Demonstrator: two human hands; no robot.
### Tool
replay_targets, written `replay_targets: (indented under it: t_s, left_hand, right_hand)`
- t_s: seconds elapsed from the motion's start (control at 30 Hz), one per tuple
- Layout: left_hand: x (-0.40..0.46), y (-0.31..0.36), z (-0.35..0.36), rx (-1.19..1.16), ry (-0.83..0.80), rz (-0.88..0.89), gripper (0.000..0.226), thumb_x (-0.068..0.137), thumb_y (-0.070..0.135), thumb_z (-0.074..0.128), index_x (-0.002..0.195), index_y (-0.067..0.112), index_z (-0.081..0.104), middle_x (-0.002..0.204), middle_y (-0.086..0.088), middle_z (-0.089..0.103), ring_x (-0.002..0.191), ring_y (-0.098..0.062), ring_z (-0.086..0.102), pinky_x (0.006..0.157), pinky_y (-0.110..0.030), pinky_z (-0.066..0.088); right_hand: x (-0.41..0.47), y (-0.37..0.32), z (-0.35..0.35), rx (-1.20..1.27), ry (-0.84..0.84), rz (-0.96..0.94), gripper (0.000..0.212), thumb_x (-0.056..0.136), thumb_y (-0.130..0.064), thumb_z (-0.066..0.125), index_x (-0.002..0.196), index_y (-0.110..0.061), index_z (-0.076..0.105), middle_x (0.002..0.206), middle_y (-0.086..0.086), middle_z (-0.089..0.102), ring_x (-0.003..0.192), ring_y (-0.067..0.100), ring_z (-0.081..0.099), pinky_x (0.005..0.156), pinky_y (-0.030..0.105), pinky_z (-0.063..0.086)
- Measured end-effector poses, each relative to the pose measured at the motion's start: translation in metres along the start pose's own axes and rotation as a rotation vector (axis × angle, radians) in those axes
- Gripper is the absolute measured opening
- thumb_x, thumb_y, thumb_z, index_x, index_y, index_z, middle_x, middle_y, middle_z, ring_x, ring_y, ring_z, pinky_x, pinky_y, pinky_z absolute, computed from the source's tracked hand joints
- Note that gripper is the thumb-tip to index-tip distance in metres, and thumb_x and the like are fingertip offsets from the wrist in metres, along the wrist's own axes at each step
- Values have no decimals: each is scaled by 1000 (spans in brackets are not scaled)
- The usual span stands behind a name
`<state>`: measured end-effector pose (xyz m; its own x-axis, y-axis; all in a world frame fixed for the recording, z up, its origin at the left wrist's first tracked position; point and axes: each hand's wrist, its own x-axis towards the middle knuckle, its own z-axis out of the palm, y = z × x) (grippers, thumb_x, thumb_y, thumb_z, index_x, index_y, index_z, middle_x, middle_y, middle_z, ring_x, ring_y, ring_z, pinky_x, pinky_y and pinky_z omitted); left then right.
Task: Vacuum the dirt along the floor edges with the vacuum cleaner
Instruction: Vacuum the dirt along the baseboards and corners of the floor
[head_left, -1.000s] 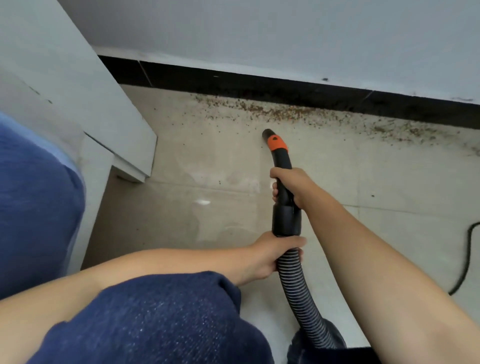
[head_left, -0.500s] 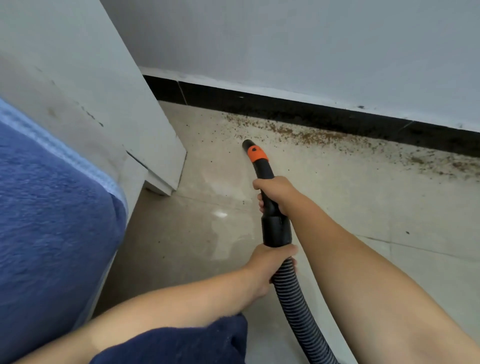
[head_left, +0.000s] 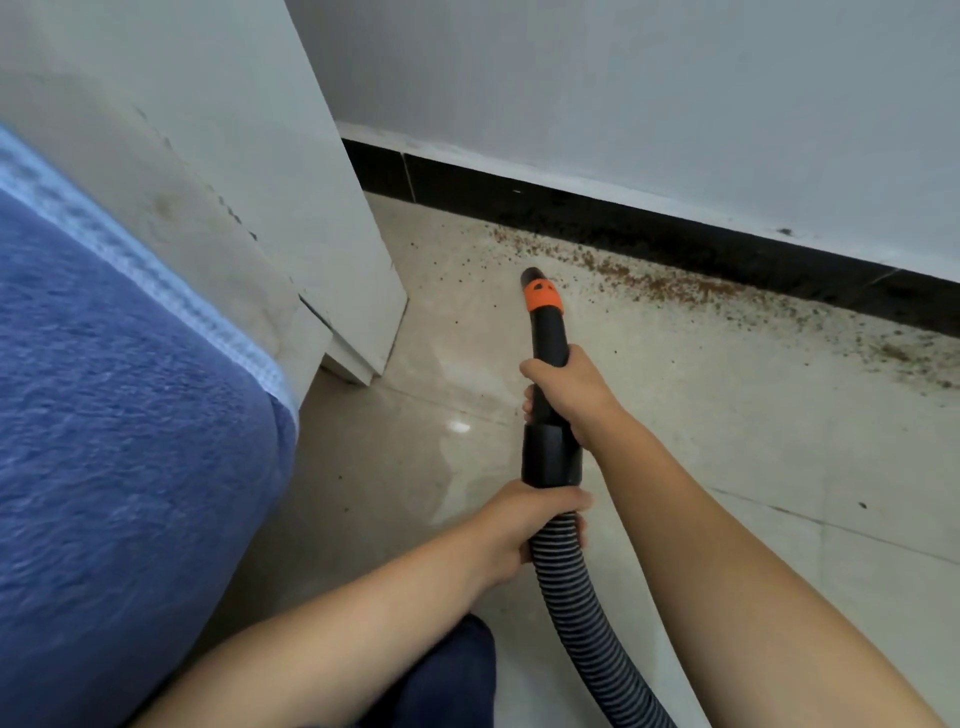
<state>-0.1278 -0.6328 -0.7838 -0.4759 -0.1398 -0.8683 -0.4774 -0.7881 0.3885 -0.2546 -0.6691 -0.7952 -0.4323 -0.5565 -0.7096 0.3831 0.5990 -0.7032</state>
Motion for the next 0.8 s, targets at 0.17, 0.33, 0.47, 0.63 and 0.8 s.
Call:
replay_targets:
  t_s: [0.17, 0.33, 0.47, 0.63, 0.8]
  left_hand:
    - [-10, -25, 31, -170, 26, -60, 15, 84, 6, 68, 96, 4, 59, 61, -6, 61, 51, -16, 59, 52, -25, 51]
    - [-17, -24, 30, -326, 105, -50, 34, 84, 6, 70, 116, -3, 61, 85, -15, 65, 73, -26, 63, 60, -31, 54]
    - [-16, -8, 16, -330, 144, -19, 32, 84, 5, 69, 114, -2, 62, 85, -15, 63, 72, -26, 61, 61, -32, 53]
    - [-9, 12, 8, -216, 58, 34, 22, 86, 2, 66, 105, 2, 57, 70, -10, 56, 58, -19, 56, 51, -26, 52]
    - [-2, 18, 13, -152, 22, 35, 17, 87, 4, 65, 101, 2, 56, 69, -9, 57, 58, -19, 57, 51, -25, 52]
  right_hand:
    - [-20, 7, -11, -119, -109, 37, 18, 83, -9, 58, 97, -12, 47, 57, 6, 56, 40, 15, 54, 45, 27, 49]
    - [-22, -1, 16, -235, -253, 44, 14, 83, -8, 57, 93, -11, 48, 55, 6, 54, 41, 16, 51, 45, 27, 48]
    - [-14, -14, 34, -224, -240, 31, 19, 85, -7, 57, 102, -7, 48, 59, 8, 54, 42, 17, 51, 46, 28, 48]
    - [3, -25, 17, -110, -10, 28, 30, 85, -8, 59, 112, -6, 46, 65, 12, 54, 46, 21, 52, 51, 32, 49]
    - [12, -25, 2, -109, 68, 30, 34, 85, -10, 60, 116, -5, 46, 68, 13, 55, 49, 23, 53, 52, 32, 49]
